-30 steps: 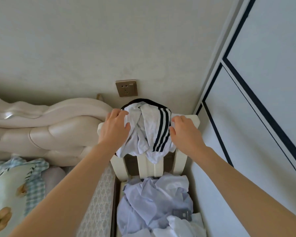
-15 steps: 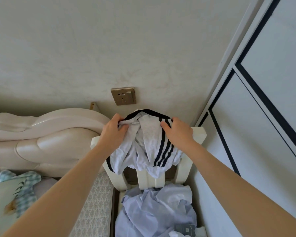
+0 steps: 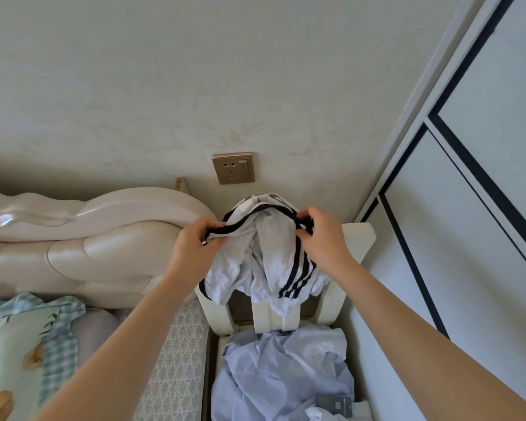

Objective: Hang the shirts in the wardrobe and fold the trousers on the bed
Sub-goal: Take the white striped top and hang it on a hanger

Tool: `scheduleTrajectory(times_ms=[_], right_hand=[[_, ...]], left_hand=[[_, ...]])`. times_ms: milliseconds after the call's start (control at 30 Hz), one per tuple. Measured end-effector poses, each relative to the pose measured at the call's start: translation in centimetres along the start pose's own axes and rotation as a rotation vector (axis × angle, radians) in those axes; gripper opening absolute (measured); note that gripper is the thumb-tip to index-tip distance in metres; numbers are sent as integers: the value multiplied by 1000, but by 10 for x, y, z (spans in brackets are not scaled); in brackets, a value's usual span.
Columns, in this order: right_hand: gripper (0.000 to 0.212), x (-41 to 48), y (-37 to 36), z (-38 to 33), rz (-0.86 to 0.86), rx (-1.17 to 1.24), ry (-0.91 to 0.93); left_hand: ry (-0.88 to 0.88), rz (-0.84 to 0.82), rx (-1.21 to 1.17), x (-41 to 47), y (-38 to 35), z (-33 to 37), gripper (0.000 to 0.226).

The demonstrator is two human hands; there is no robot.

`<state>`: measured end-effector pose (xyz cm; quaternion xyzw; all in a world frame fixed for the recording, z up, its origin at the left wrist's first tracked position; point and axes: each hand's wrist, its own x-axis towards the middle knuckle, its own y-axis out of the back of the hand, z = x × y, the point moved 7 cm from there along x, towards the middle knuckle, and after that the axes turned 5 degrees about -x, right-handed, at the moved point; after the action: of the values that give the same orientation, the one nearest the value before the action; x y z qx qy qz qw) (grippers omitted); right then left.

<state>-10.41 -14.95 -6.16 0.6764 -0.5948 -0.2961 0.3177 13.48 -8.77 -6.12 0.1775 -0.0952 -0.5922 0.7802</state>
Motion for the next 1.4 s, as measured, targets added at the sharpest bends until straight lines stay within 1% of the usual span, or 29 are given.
scheduleTrajectory(times_ms=[33,67,200,300,400,533,700,900,1033,1267,1333,1400], right_hand=[[13,-7,1,-1,-6,8,18],[10,-14,2,-2,-9,32,25],[5,-50,11,5,28,115,8],[12,-73,20,13,87,132,-15],[18,-95,33,13,152,201,-21],[16,-130,58,7,245,230,-25],[18,-188,82,-5,345,241,-46],[14,-277,104,-14,451,258,-46],[16,-340,119,-15,564,345,-73],[21,-445,173,-28,829,535,-134],[16,-470,189,-34,869,522,-135],[11,-496,200,-37,884,494,-134]], left_hand=[[-13,18,-2,-5,4,2,22],[-21,30,2,-10,8,4,21],[-35,47,-5,-32,21,8,23],[-64,52,-30,-49,29,17,26],[-92,36,-35,-66,33,24,28],[-157,18,-23,-95,38,36,26],[-208,-18,-51,-138,41,48,39],[-275,-51,-64,-198,51,57,34],[-323,-54,-87,-244,53,74,22],[-434,-96,-309,-320,37,149,25],[-453,-112,-363,-341,28,167,28],[-457,-171,-414,-363,16,181,35]])
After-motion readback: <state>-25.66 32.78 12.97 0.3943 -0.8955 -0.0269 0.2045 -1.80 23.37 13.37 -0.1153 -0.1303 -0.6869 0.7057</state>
